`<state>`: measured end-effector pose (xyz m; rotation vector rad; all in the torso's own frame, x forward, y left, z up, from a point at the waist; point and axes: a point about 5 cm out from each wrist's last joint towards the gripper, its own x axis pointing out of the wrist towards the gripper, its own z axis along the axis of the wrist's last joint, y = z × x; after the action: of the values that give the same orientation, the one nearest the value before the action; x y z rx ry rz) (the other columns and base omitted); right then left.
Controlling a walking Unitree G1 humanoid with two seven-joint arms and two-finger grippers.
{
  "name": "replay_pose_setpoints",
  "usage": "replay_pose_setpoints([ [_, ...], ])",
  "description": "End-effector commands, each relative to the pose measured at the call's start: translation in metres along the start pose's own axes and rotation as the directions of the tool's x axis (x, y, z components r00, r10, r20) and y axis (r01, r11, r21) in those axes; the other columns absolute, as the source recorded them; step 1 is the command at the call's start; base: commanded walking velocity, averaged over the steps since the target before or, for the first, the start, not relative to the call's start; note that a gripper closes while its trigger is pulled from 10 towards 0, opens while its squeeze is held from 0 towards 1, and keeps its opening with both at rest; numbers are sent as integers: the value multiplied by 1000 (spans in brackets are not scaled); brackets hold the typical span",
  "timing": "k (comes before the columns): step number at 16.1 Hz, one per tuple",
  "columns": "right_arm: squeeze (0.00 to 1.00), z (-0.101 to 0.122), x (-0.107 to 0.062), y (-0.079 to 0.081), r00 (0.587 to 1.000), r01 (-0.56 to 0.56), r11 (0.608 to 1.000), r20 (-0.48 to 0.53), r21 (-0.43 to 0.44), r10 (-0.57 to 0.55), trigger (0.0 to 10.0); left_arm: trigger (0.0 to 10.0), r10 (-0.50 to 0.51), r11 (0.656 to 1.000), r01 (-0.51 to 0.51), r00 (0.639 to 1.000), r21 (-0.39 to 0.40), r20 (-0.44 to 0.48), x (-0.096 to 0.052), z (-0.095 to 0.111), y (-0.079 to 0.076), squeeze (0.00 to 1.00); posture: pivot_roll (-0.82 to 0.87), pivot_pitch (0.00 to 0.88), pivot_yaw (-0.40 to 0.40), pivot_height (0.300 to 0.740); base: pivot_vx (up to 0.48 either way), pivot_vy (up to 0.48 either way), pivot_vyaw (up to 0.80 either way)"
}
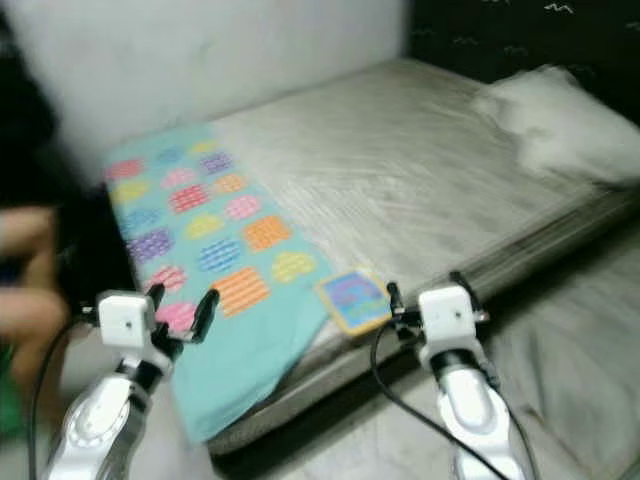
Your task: Clean up the room
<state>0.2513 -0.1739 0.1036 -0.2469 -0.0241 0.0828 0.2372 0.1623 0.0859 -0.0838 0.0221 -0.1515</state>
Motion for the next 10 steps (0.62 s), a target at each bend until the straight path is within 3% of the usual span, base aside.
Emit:
replay_pose_setpoints([
  [1,0,1,-1,2,1000,-3,1000,9,9,3,10000,10000,11,1000,-11,1000,21,10,0,3,2,0,-222,0,103,740,0,0,800],
  [10,0,3,9,9,999,8,999,36,42,-10,10000,10000,35,997,-38,998,63,58,13,13,9,0,-223,0,132,740,0,0,800],
])
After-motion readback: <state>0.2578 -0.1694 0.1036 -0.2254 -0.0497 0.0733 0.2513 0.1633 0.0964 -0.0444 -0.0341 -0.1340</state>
